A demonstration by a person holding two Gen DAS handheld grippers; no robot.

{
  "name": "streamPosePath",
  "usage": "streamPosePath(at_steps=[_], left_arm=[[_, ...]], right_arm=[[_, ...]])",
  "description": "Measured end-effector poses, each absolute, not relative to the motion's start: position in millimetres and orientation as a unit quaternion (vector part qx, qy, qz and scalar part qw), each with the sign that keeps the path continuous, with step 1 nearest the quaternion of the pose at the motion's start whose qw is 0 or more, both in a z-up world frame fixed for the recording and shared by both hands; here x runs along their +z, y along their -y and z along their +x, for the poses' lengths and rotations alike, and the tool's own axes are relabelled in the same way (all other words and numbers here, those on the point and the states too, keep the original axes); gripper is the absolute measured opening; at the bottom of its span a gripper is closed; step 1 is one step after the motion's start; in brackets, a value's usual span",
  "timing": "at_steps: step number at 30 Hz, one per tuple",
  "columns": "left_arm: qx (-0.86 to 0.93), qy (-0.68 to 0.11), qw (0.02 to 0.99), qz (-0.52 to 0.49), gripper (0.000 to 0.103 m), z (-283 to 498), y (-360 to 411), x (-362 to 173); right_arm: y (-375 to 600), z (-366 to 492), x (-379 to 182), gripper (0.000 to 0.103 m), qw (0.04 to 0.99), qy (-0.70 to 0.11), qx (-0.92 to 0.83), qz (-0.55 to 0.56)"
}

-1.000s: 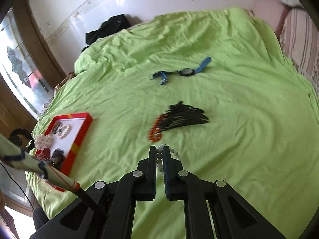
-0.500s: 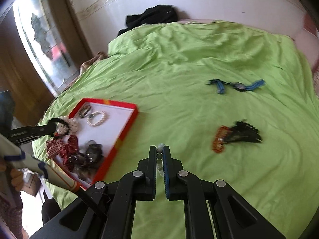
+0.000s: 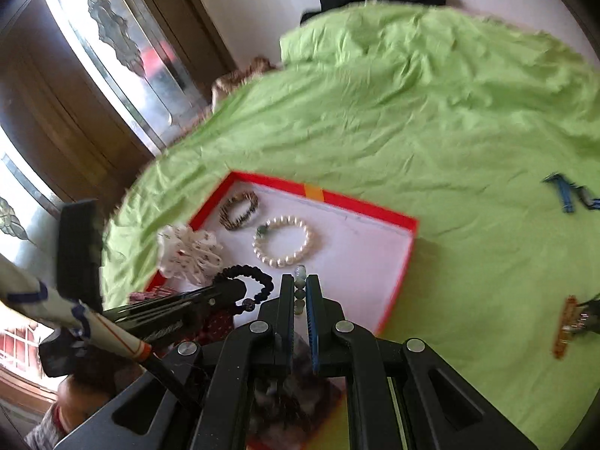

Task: Organize jewelry
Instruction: 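Carry both bracelets into the red box and open both tools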

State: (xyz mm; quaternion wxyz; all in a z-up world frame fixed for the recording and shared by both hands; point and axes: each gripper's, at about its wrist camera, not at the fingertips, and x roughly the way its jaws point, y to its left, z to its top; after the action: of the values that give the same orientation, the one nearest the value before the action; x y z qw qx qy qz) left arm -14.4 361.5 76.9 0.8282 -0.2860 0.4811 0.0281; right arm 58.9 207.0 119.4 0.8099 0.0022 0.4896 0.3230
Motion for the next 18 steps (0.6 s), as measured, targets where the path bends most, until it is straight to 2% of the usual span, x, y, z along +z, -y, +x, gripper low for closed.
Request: streamPosePath(at_steps=[6,8,10,12,14,18], left_arm=[[0.031,-0.479,0.831,-0.280,0.009,-11.4,-360.1,74.3],[0.030,-0.479,0.831,-0.283,0.015,-9.4,-359.3,74.9],[0.032,-0.475,0.832,-0.285,0.029,-10.2,-358.6,77.1],[0.034,-0.466,0.837,-0.284,0.043,-13.1,-358.0,82.0],[0.032,-0.459,0.840,-0.288,0.047,-16.5,-357.1,88.3],[0.030,-0.448,0.845,-0.292,0.047,-27.1,-355.8,105.6]], right_arm=[[-215.4,72.4,75.1,0.008,0.800,-0.520,0.297,-0.026],[-210.3,72.4,73.7,0.018,0.804,-0.518,0.290,-0.035],[-201.9,72.2,80.3,0.050,0.810,-0.509,0.289,-0.030],[-189.7,69.6,91.9,0.059,0.821,-0.492,0.289,-0.014],[-178.9,66.5,101.8,0.059,0.827,-0.483,0.288,-0.005],[-169.3,60.4,98.8,0.058,0.832,-0.489,0.260,-0.025]])
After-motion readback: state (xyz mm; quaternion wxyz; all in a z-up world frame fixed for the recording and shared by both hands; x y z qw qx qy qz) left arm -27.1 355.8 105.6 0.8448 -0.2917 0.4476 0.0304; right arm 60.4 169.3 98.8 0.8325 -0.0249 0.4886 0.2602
